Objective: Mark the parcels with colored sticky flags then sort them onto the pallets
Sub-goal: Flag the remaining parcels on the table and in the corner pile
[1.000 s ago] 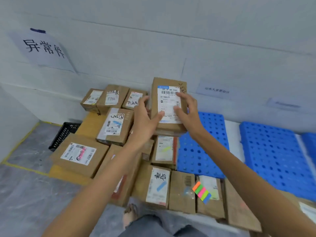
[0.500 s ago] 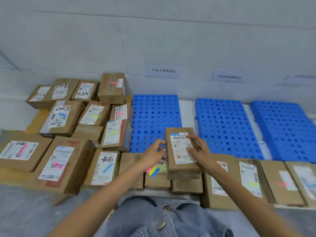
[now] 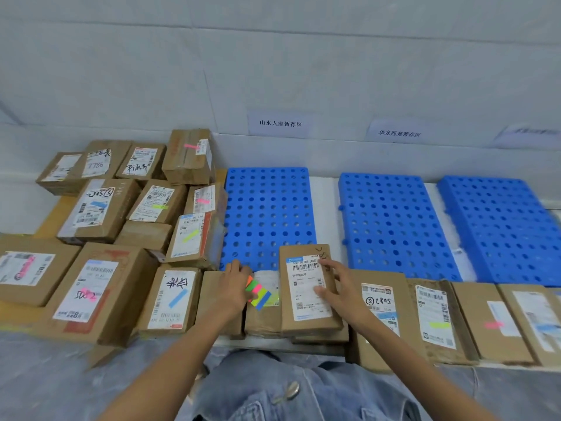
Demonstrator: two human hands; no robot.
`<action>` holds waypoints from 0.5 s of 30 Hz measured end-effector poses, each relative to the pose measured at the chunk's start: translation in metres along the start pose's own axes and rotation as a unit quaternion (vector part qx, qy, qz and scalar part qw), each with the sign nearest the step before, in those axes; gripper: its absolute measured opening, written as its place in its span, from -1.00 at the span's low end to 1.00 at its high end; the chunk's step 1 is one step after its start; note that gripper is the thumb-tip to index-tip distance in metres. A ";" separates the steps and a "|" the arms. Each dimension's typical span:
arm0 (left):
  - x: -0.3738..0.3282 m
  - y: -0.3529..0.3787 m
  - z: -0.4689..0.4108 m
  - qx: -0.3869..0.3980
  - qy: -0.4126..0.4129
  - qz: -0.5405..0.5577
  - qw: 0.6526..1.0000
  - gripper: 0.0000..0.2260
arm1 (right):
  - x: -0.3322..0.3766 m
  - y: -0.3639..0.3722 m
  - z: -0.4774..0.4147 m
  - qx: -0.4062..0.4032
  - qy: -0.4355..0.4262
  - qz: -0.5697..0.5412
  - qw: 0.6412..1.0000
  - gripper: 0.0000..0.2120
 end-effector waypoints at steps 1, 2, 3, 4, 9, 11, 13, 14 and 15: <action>0.003 -0.005 -0.001 -0.016 -0.012 0.030 0.999 -0.63 | 0.000 0.000 -0.001 0.001 0.003 0.005 1.000 -0.51; 0.008 -0.011 -0.001 -0.038 -0.027 0.081 0.996 -0.70 | 0.001 0.000 -0.001 0.003 0.004 0.012 1.000 -0.51; 0.013 -0.017 0.000 -0.056 -0.050 0.154 0.985 -0.76 | 0.003 0.000 -0.002 0.003 0.002 0.025 1.000 -0.51; 0.019 -0.024 0.000 -0.070 -0.077 0.235 0.967 -0.78 | 0.006 -0.001 -0.003 0.000 -0.007 0.043 0.999 -0.53; 0.016 -0.070 0.010 -0.057 -0.095 0.469 0.876 -0.93 | 0.060 -0.013 -0.003 -0.053 -0.140 0.146 0.978 -0.66; -0.001 -0.090 0.018 -0.028 -0.058 0.509 0.858 -0.91 | 0.092 -0.012 0.000 -0.044 -0.200 0.142 0.969 -0.70; -0.022 -0.108 0.029 0.006 -0.014 0.529 0.849 -0.84 | 0.120 -0.006 0.003 -0.023 -0.249 0.140 0.958 -0.69; -0.034 -0.118 0.035 0.024 0.005 0.538 0.842 -0.82 | 0.131 -0.002 0.003 -0.009 -0.266 0.142 0.953 -0.68; -0.043 -0.126 0.040 0.034 0.020 0.546 0.837 -0.80 | 0.138 0.003 0.003 0.006 -0.278 0.145 0.949 -0.66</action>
Point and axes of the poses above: each hand's wrist, its own z-axis away from the middle knuckle, its own y-axis out of the palm, x = y × z, the point moved 9 cm from there along -z, towards the middle knuckle, and after that the axes turned 7 degrees about -z, right-handed, at the moved point
